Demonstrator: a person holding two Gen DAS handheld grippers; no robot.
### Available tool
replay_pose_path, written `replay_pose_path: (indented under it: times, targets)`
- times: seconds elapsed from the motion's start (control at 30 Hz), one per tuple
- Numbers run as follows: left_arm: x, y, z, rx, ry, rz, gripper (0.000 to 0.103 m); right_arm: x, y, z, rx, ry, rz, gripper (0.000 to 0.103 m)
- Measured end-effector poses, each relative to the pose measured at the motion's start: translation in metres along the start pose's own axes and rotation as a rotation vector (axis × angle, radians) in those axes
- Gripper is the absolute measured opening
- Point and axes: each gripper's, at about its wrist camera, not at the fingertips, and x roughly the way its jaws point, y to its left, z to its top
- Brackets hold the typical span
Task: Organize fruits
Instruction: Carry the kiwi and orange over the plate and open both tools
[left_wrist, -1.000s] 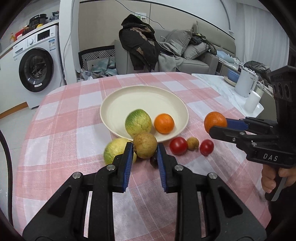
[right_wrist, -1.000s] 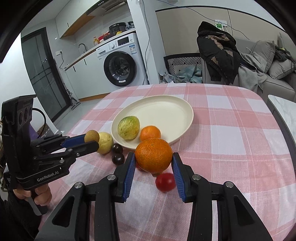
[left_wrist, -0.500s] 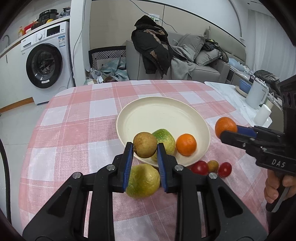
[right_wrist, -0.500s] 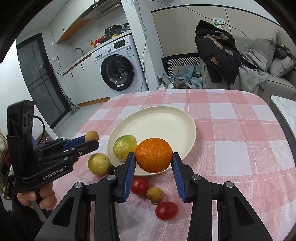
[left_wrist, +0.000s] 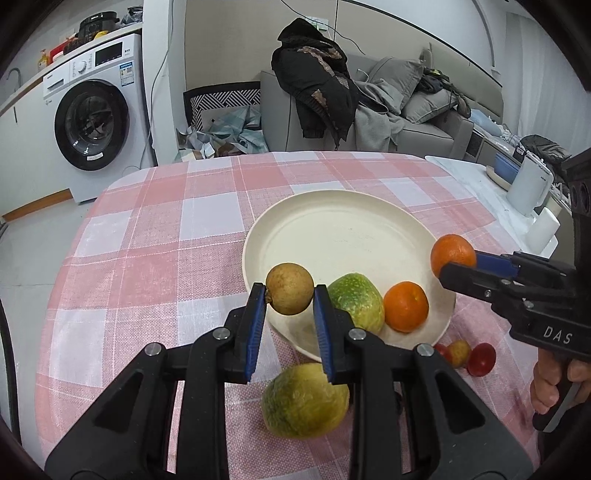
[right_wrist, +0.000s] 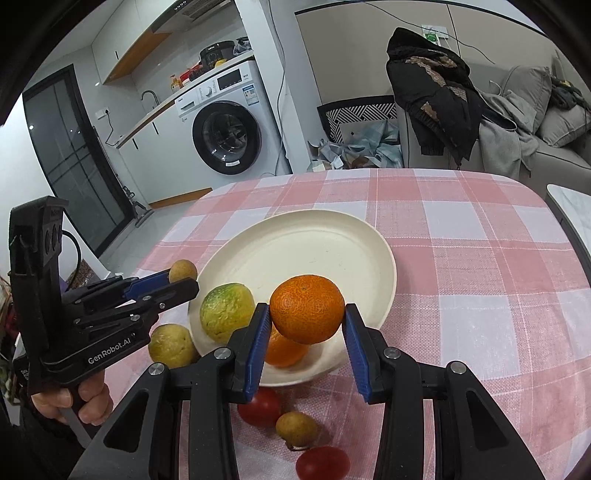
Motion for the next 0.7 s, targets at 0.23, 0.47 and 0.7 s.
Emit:
replay_pose_path:
  times: [0.23, 0.47, 0.7]
  targets:
    - [0.017, 0.003, 0.004, 0.001, 0.025, 0.002, 0.023, 0.014, -0.006, 0.001, 0.002, 0.026, -0.021, 0.041]
    - [0.027, 0.0, 0.001, 0.021, 0.035, 0.021, 0.023, 0.018, -0.013, -0.001, 0.017, 0.032, -0.022, 0.041]
    - [0.024, 0.0, -0.002, 0.02, 0.03, 0.03, 0.032, 0.015, -0.013, -0.002, 0.022, 0.028, -0.022, 0.043]
